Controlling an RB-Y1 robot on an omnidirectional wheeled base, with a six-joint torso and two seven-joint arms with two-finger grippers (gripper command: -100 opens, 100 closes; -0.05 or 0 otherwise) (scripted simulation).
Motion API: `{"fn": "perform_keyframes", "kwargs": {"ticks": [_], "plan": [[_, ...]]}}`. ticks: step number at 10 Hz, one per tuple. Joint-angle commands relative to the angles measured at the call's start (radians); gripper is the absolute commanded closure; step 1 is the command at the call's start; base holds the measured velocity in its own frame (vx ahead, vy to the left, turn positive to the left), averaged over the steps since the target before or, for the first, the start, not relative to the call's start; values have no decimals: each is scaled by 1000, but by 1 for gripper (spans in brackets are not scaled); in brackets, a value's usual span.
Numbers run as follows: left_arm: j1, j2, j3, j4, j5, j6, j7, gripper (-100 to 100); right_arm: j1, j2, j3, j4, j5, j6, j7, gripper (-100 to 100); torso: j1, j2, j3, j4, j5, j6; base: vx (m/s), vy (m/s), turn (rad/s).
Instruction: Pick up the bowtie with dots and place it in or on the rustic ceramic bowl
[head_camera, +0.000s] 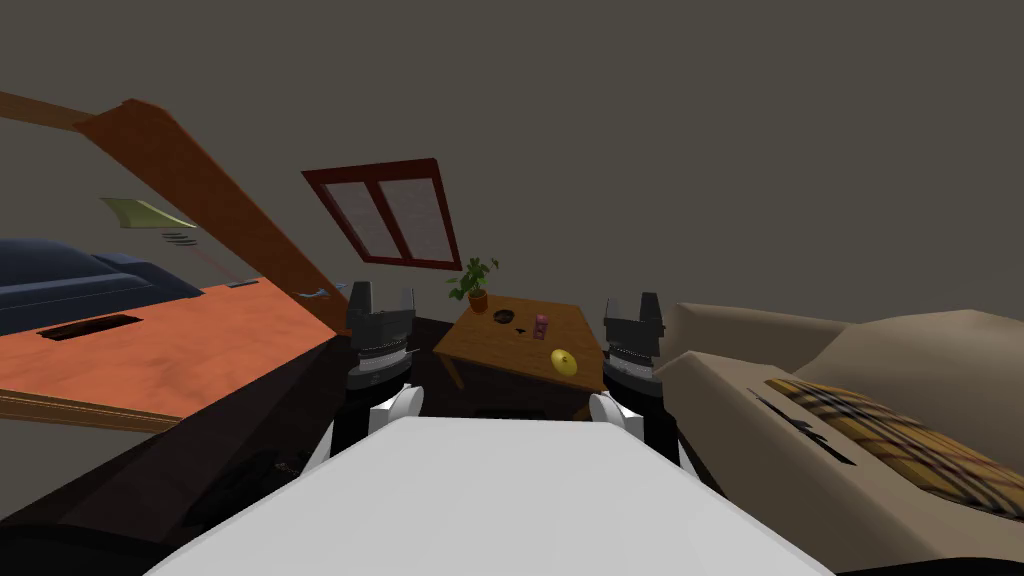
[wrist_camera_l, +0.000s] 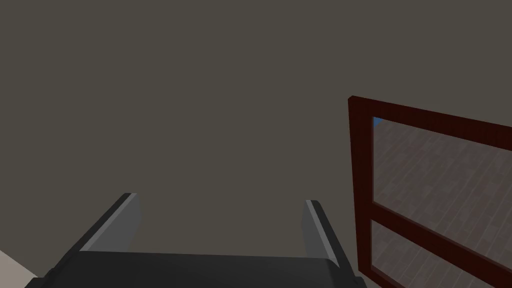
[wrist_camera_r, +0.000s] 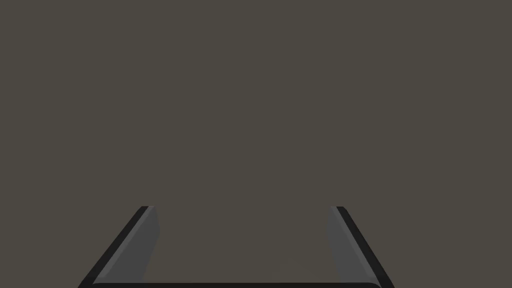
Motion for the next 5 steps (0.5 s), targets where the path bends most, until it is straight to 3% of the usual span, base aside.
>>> {"fn": "perform_keyframes", "kwargs": {"ticks": [1,5], "plan": [[0,0,0,0,0,0,0,0,1,-35,0,5,-1,5,9,-100,0,0,0,0,0,0,-12,19,41],[0,0,0,0,0,0,0,0,5,-144,3,35,-4,33,62,-100,5,4,2,1,1,0,-58,68,80]]}}
